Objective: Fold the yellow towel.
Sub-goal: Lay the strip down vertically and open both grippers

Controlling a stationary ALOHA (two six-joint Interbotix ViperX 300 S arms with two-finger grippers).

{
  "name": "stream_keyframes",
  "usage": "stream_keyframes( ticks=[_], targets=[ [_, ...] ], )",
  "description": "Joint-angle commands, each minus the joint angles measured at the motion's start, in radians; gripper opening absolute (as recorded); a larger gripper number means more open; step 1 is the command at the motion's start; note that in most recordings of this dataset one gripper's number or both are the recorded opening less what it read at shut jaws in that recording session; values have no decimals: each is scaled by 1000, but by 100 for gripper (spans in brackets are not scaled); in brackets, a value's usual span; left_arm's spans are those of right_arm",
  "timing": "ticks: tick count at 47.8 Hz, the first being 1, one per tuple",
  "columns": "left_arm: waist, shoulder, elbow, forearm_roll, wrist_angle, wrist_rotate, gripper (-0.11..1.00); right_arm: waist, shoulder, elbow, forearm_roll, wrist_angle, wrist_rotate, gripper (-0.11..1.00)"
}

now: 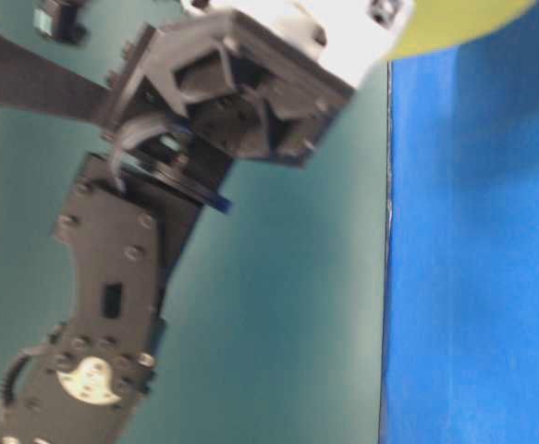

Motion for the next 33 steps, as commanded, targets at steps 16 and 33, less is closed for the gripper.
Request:
stream_keyframes(
  ticks=[16, 33],
  targets=[
    [-43, -166, 314, -3, -52, -135, 4, 29, 296, -262, -8, -123, -5, 0],
    [-49, -199, 396, -3, -91, -167, 4, 43, 316, -268, -8, -123, 0, 0]
  ],
)
